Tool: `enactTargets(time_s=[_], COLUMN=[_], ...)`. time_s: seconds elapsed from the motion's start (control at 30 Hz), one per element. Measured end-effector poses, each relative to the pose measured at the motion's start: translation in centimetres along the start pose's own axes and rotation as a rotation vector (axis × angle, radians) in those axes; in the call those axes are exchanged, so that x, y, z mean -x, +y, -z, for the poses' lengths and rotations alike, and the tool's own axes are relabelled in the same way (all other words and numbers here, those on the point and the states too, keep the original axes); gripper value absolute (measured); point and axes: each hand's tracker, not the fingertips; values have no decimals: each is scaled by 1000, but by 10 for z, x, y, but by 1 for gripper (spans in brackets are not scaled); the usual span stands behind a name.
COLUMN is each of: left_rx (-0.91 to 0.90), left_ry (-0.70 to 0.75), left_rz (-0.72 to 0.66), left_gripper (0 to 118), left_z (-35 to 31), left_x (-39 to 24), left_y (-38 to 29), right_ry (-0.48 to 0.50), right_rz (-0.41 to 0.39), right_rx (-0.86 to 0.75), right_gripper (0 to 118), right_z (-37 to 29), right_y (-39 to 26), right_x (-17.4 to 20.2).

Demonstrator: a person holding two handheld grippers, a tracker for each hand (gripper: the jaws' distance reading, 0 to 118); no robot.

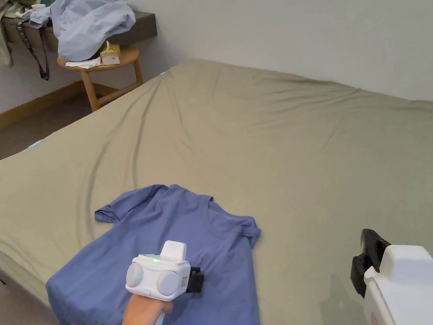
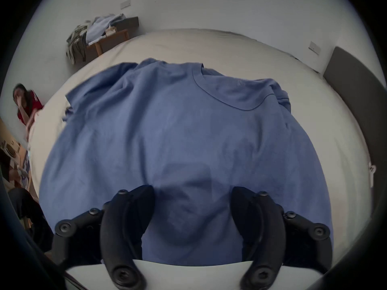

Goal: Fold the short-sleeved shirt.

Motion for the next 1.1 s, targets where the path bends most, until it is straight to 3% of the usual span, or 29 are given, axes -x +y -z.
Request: enactTargets(time_s=[0.07,0.1,0.2,0.23,0.4,0.7,1.1], left_rx=[39,35,23,33,-46,-315,-639], left_ry=[-19,-19,-30,-39,-62,-166,-472], left_rz=[-38,-35,-34,-40,-86,-64,151], left_gripper=[72,63,10,2,0,0,0], left_z=[-3,-6,-8,-7,-15,-137,-285], left_x=[0,0,4,5,16,16,-110], left_y=[4,5,4,5,4,49,163], right_ry=[-9,-12,-22,-23,-35,-69,-168], right_rz=[5,8,19,25,41,63,103], right_rx=[10,11,14,14,0,-54,-112], right_gripper=[1,1,1,1,1,1,1], right_z=[-2,-2,-6,-7,-18,-44,-91], right_y=[-3,-4,-5,-5,-2,7,10], right_x=[-5,-7,-12,-14,-24,-50,-105])
